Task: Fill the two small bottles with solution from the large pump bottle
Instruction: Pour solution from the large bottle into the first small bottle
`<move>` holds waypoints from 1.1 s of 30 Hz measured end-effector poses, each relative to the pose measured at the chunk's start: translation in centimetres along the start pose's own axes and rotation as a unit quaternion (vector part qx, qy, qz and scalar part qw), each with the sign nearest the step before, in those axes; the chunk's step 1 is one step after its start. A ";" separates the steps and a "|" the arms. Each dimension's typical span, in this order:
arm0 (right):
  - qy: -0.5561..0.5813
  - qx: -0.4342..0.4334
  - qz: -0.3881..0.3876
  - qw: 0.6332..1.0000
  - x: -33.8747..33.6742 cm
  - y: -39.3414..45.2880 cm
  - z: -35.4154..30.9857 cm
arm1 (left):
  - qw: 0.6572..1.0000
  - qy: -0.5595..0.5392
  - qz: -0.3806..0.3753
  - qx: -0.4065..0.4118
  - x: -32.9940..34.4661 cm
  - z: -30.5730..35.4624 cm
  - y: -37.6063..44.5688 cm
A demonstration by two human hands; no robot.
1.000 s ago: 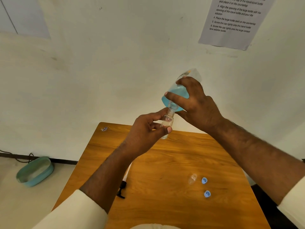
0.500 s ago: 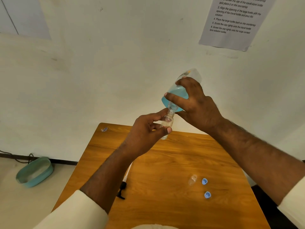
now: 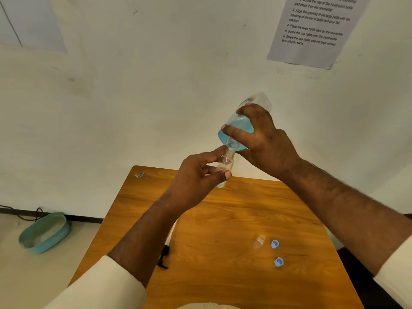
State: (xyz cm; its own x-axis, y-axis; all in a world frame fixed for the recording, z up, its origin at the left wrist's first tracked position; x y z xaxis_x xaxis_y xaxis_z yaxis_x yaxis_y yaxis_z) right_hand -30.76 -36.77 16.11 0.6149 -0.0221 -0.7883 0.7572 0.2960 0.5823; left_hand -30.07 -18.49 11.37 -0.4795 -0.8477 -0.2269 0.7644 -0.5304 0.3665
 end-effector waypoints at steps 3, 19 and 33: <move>-0.001 0.000 0.002 1.000 -0.1 0.0 0.0 | 1.000 0.001 -0.001 -0.001 0.1 0.0 0.0; 0.001 0.003 -0.003 1.000 -0.1 0.1 -0.1 | 1.000 0.004 0.004 0.006 0.0 -0.1 0.0; 0.003 0.001 -0.011 1.000 -0.1 0.2 -0.1 | 1.000 0.006 0.008 0.006 0.1 -0.2 0.1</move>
State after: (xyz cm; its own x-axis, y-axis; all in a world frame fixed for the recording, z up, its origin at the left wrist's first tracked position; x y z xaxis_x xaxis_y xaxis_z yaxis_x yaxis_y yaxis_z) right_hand -30.75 -36.61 16.28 0.5971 -0.0219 -0.8019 0.7707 0.2930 0.5659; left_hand -29.99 -18.58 11.21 -0.4627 -0.8556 -0.2320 0.7665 -0.5176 0.3802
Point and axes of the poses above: each hand's wrist, its own y-axis towards the middle knuckle, its own x-axis out of the palm, z = x × y, the point moved 1 cm from there along y, towards the middle knuckle, and after that the axes turned 7 degrees about x, right-handed, at the moved point
